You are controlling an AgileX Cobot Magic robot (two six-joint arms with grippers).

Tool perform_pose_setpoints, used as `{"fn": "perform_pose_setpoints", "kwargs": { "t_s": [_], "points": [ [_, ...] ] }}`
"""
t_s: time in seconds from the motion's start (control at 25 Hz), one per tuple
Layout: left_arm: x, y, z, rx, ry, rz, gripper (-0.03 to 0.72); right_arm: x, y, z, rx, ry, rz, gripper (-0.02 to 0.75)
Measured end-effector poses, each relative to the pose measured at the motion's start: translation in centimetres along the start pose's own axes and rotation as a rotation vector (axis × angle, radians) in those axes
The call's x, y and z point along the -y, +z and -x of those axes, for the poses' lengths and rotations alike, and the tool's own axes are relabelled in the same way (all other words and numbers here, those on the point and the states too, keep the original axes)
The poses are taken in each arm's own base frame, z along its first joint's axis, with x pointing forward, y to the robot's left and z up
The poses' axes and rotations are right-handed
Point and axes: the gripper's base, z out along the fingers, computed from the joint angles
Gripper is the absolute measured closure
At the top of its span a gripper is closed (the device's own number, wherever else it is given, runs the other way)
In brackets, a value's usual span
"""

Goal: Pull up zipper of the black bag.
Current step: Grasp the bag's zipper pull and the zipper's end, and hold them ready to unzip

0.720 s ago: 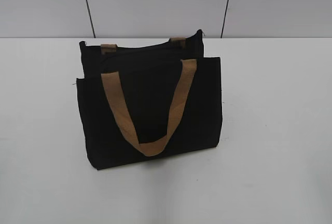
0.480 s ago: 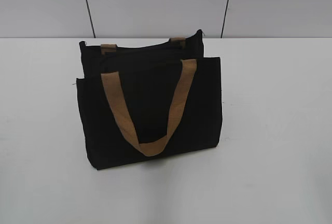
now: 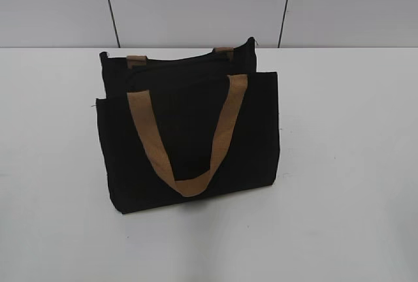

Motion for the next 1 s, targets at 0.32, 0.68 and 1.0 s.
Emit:
{"fn": "perform_pose_setpoints", "kwargs": {
  "t_s": [0.32,0.68,1.0],
  "points": [
    [0.0,0.0,0.0,0.001,-0.003,-0.005,0.452,0.0,0.0,0.0,0.000,0.000,0.000,0.244],
    [0.0,-0.7,1.8,0.169,0.076,0.008,0.445,0.0,0.0,0.0,0.000,0.000,0.000,0.244],
    [-1.0,0.0,4.8,0.388,0.172,0.140,0.311,0.0,0.0,0.0,0.000,0.000,0.000,0.244]
  ]
}}
